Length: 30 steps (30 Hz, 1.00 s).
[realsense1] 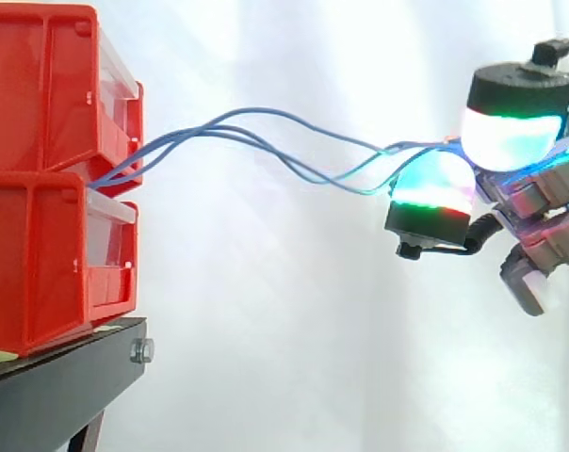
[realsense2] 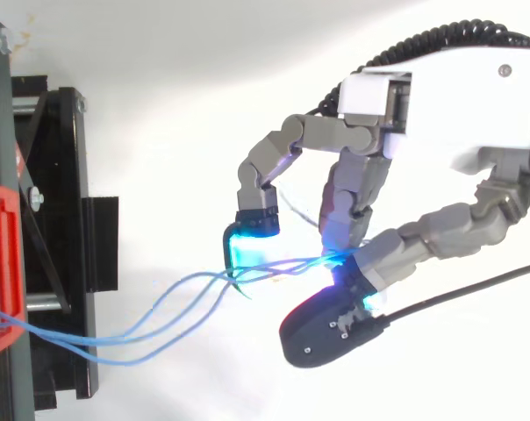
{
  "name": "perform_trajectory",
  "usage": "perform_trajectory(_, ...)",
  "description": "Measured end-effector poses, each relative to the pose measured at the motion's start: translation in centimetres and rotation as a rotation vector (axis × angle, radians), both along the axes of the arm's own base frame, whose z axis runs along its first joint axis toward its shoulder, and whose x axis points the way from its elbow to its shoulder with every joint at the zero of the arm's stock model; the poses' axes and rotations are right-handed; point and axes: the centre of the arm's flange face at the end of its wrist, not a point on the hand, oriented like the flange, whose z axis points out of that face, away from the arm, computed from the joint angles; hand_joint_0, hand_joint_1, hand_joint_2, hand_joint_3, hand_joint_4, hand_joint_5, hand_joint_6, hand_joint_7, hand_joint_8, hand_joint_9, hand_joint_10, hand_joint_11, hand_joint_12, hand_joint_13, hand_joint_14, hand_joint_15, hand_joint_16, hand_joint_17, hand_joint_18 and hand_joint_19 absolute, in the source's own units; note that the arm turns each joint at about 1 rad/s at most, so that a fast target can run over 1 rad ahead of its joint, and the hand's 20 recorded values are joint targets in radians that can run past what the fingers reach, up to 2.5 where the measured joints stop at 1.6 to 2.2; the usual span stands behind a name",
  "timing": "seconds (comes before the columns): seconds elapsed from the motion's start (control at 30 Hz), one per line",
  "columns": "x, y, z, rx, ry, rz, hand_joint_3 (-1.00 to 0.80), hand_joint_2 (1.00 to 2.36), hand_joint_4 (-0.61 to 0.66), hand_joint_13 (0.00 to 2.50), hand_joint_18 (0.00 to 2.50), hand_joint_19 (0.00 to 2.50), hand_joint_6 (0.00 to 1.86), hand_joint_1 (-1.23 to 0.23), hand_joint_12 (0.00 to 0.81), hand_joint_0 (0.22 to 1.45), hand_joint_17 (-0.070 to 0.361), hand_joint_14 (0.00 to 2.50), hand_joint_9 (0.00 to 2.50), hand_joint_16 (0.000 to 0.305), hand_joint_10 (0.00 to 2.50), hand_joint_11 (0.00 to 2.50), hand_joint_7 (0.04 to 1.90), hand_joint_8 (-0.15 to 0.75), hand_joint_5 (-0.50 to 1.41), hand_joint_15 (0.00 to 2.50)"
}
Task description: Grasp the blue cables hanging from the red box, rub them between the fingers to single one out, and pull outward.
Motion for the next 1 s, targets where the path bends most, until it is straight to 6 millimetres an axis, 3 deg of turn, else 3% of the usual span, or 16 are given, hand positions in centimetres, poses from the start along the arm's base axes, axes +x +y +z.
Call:
perform_trajectory(0.2, 0.0, 0.0, 0.0, 0.001, 0.003, 0.000, -0.50, 1.00, 0.11, 1.03, 0.80, 0.61, 0.80, -0.66, 0.397, 0.47, 0.127, 0.03, 1.36, 0.056, 0.02, 0.83, 0.94, 0.283, -0.17, 0.66)
perform_trajectory(0.4, 0.0, 0.0, 0.0, 0.003, 0.001, 0.000, -0.50, 1.00, 0.12, 0.79, 0.60, 0.49, 0.65, -0.62, 0.410, 0.43, 0.128, 0.02, 1.21, 0.057, 0.02, 0.66, 1.07, 0.285, -0.13, 0.46)
perform_trajectory(0.47, 0.0, 0.0, 0.2, 0.004, -0.003, 0.001, -0.50, 1.00, 0.08, 0.73, 0.53, 0.51, 0.62, -0.63, 0.384, 0.49, 0.115, 0.02, 1.18, 0.051, 0.02, 0.66, 1.17, 0.267, -0.12, 0.45)
perform_trajectory(0.53, 0.1, -0.1, 0.7, 0.005, -0.010, 0.001, -0.39, 1.01, 0.06, 0.68, 0.47, 0.51, 0.60, -0.66, 0.365, 0.53, 0.109, 0.02, 1.17, 0.048, 0.03, 0.66, 1.22, 0.255, -0.11, 0.45)
perform_trajectory(0.73, 0.3, -0.3, 1.7, 0.003, -0.019, -0.002, -0.18, 1.00, 0.11, 0.69, 0.51, 0.46, 0.65, -0.76, 0.390, 0.59, 0.127, 0.02, 1.20, 0.057, 0.02, 0.60, 1.12, 0.290, -0.10, 0.41)
perform_trajectory(1.0, 0.2, -0.1, 1.8, 0.000, -0.013, 0.000, -0.11, 1.01, 0.09, 0.60, 0.43, 0.47, 0.71, -0.81, 0.346, 0.65, 0.110, 0.02, 1.07, 0.049, 0.02, 0.59, 1.06, 0.251, -0.13, 0.41)
